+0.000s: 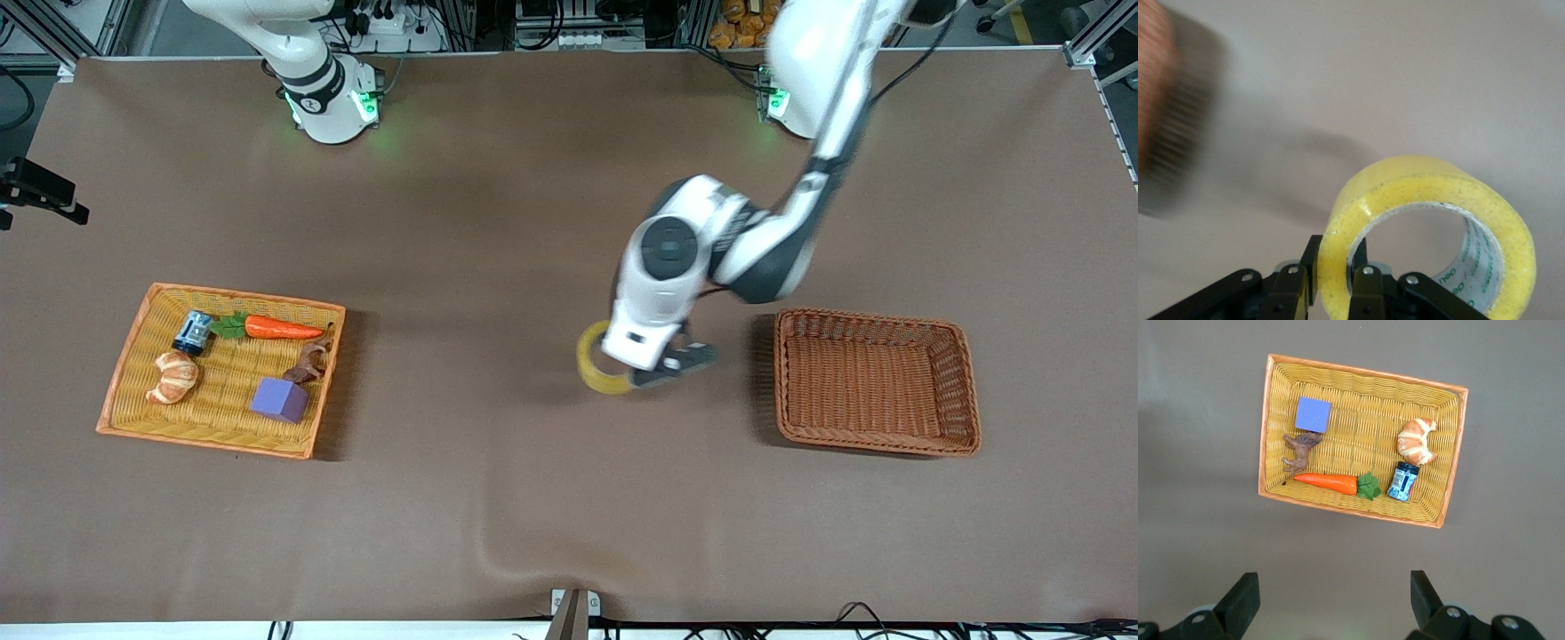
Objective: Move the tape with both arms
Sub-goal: 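Carry the tape roll with the left gripper over the brown basket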
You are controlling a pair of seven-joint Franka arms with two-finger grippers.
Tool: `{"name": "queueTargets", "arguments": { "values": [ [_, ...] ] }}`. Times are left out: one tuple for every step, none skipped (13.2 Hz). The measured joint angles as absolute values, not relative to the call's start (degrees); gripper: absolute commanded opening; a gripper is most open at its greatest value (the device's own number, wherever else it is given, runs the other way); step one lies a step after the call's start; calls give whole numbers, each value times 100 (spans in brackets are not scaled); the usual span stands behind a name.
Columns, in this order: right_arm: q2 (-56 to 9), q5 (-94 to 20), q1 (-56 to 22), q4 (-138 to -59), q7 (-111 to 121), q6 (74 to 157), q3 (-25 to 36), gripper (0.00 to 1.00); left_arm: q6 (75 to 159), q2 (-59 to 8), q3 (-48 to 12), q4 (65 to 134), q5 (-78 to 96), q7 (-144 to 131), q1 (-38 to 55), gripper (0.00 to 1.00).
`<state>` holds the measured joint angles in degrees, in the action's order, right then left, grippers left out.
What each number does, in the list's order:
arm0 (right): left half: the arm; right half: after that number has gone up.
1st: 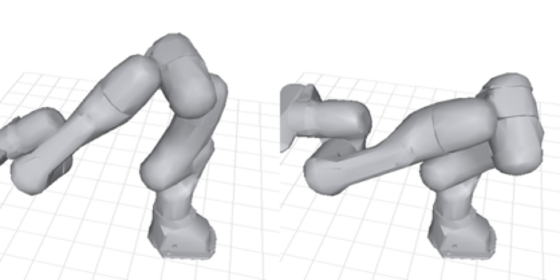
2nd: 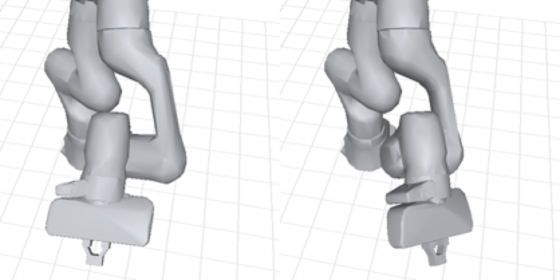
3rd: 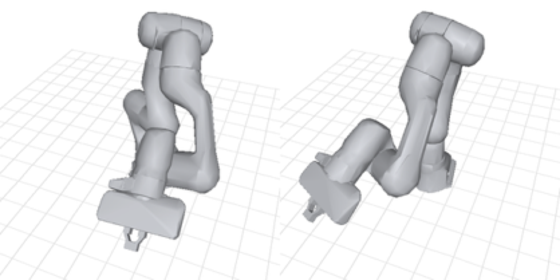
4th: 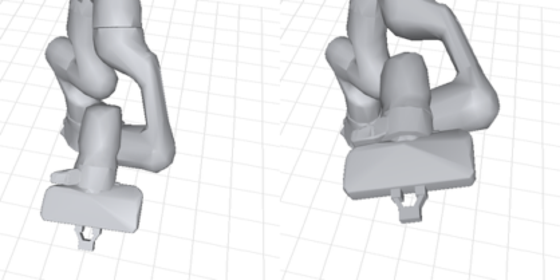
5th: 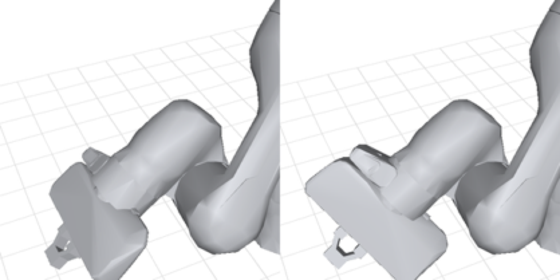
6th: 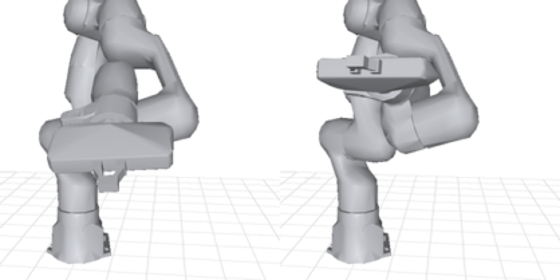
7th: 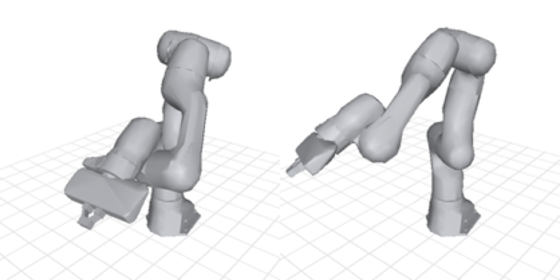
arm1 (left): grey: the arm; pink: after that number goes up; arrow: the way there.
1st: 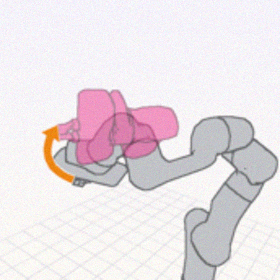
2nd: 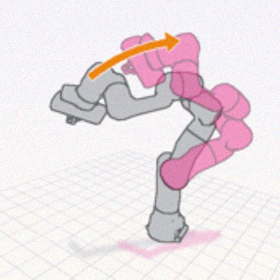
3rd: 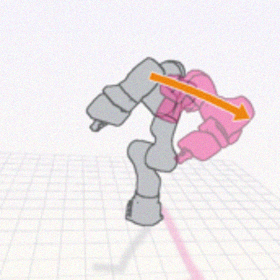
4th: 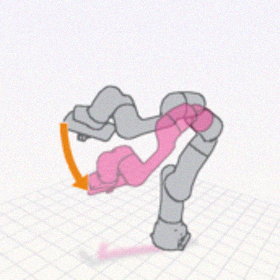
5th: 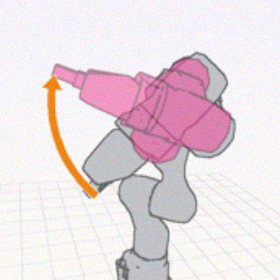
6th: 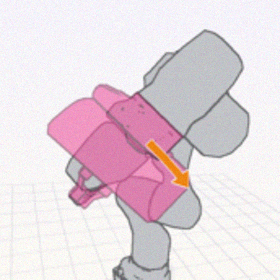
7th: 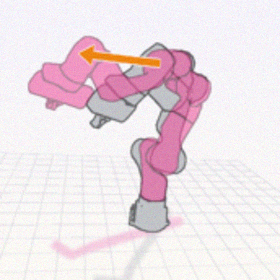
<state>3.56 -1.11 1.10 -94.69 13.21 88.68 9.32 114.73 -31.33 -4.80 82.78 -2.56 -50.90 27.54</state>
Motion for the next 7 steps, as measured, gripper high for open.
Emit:
{"name": "queueTargets", "arguments": {
  "values": [
    [344, -112, 109, -9469, 1323, 8868, 921, 100, 11140, -2843, -478, 8280, -220, -4608, 2412, 0],
    [336, -113, 106, -9469, 1324, 8868, 906, 100, 10810, -2600, -478, 8286, -154, -4144, 2080, 0],
    [328, -114, 100, -9469, 1324, 8868, 890, 100, 10447, -2401, -475, 8296, -74, -3740, 1757, 0],
    [311, -114, 90, -9469, 1324, 8868, 876, 100, 10103, -2249, -473, 8316, -35, -3431, 1450, 0],
    [291, -115, 76, -9469, 1324, 8869, 866, 100, 9861, -2152, -472, 8350, -23, -3214, 1162, 0],
    [271, -115, 66, -9469, 1324, 8871, 860, 100, 9735, -2110, -470, 8399, -21, -3091, 909, 0],
    [258, -115, 60, -9469, 1324, 8873, 858, 100, 9698, -2109, -471, 8485, -20, -3029, 680, 0]
  ]
}}
